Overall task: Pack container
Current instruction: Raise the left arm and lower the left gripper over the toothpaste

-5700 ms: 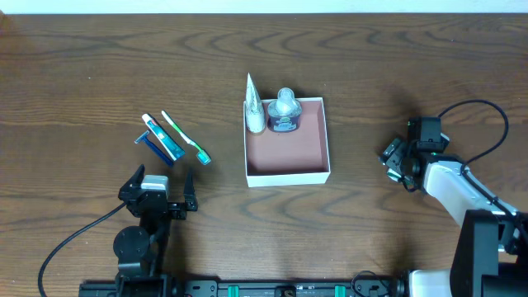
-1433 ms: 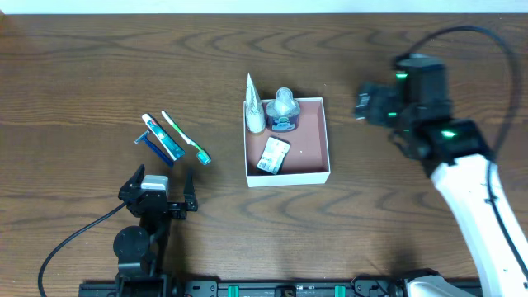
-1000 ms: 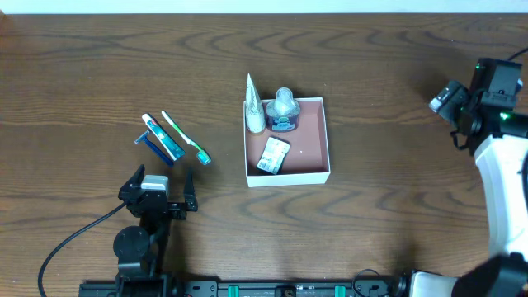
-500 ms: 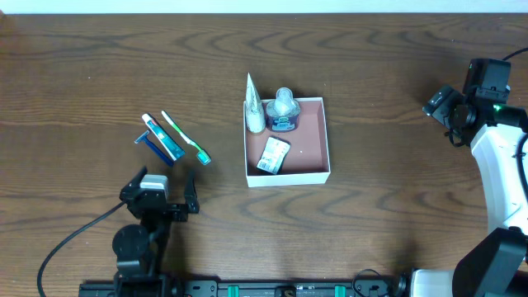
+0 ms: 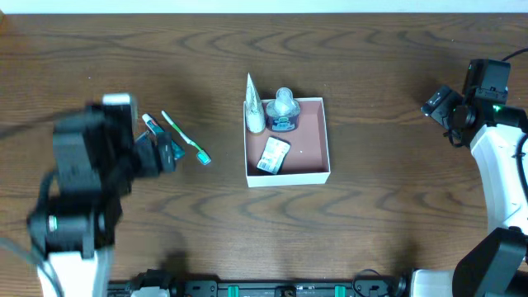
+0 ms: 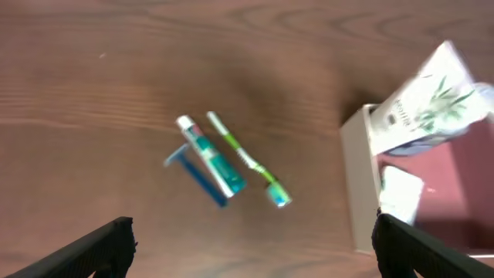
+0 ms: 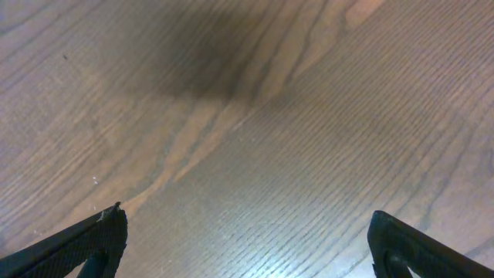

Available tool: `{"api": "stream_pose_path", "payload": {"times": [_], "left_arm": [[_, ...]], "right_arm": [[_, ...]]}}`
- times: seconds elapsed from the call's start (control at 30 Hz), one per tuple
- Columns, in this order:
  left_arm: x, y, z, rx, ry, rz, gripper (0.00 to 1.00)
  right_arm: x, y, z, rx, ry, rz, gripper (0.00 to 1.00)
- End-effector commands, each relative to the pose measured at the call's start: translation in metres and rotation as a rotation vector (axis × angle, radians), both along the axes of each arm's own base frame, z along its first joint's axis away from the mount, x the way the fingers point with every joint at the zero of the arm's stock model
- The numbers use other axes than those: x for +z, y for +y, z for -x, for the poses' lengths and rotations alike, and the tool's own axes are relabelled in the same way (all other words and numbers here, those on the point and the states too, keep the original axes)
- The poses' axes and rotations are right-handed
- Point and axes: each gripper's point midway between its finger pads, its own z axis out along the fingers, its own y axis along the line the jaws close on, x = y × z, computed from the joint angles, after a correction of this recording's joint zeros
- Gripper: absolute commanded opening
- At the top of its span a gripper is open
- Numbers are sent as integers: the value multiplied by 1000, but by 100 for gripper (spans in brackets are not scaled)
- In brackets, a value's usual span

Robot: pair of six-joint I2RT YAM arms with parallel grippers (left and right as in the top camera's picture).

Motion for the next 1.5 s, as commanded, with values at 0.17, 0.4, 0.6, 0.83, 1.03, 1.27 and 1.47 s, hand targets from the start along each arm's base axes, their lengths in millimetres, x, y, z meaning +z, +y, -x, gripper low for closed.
{"api": "stream_pose_path", "payload": {"times": [0.17,0.4,0.6,0.83,1.03,1.27,1.47], "left_arm": [[-59,-6,-56,45,204,137,98],[-135,16,-79,200,419,211,98],[-178,22,-89,280,515,249,93],[-215,23,-93,305,598,256,90],[-243,33,-89,395,662,225,89],[-264,36,-95,424,677,227,81],[-275,36,-102,423,669,227,68]], "right_arm": [[-1,-2,-1,-15,0,-2,99],[-1,-2,-1,-14,0,-2,99],[-1,-2,-1,-15,0,-2,99],[-1,-2,-1,-14,0,-2,99],[-1,-2,-1,-15,0,-2,99],[-1,-2,-1,-15,0,-2,99],[-1,-2,-1,-15,0,-2,99]]}}
